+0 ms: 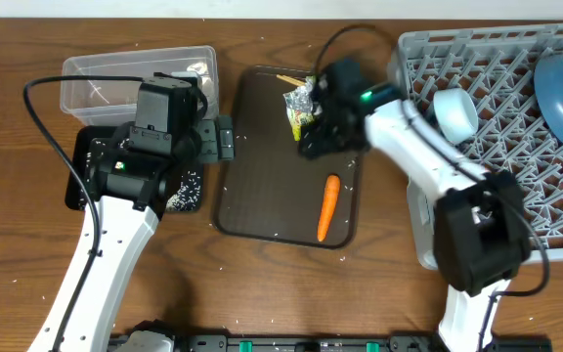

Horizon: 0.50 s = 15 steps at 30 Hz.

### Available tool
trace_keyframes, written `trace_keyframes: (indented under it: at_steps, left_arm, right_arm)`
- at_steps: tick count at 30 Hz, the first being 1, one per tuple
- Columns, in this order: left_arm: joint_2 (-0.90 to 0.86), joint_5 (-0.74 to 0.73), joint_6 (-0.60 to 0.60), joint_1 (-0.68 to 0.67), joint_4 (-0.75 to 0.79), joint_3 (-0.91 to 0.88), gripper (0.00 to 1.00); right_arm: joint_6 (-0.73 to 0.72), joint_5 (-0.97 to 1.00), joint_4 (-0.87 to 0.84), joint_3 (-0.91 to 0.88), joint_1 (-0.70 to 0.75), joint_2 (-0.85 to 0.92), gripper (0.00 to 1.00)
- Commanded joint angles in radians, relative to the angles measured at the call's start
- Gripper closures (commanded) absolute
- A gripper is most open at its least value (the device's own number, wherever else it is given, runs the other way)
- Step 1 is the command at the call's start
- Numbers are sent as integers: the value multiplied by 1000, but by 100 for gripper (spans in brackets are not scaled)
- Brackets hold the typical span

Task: Sort waste into correct bins and load items into the dishwasher rack
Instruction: 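Reach the left gripper to the carrot on the brown tray and grasp it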

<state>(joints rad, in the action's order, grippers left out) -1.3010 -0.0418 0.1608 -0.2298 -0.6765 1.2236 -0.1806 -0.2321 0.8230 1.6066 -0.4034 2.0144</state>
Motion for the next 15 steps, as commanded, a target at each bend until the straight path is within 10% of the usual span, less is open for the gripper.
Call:
trace_keyframes:
  at_steps: [1, 15]
  left_arm:
    - [-17, -163, 10, -8, 6, 18, 2]
    - [-388, -209, 10, -395, 76, 2, 2]
  right_arm:
    - [-3, -12, -3, 65, 100, -101, 21]
    - [2, -20, 89, 69, 425, -158, 20]
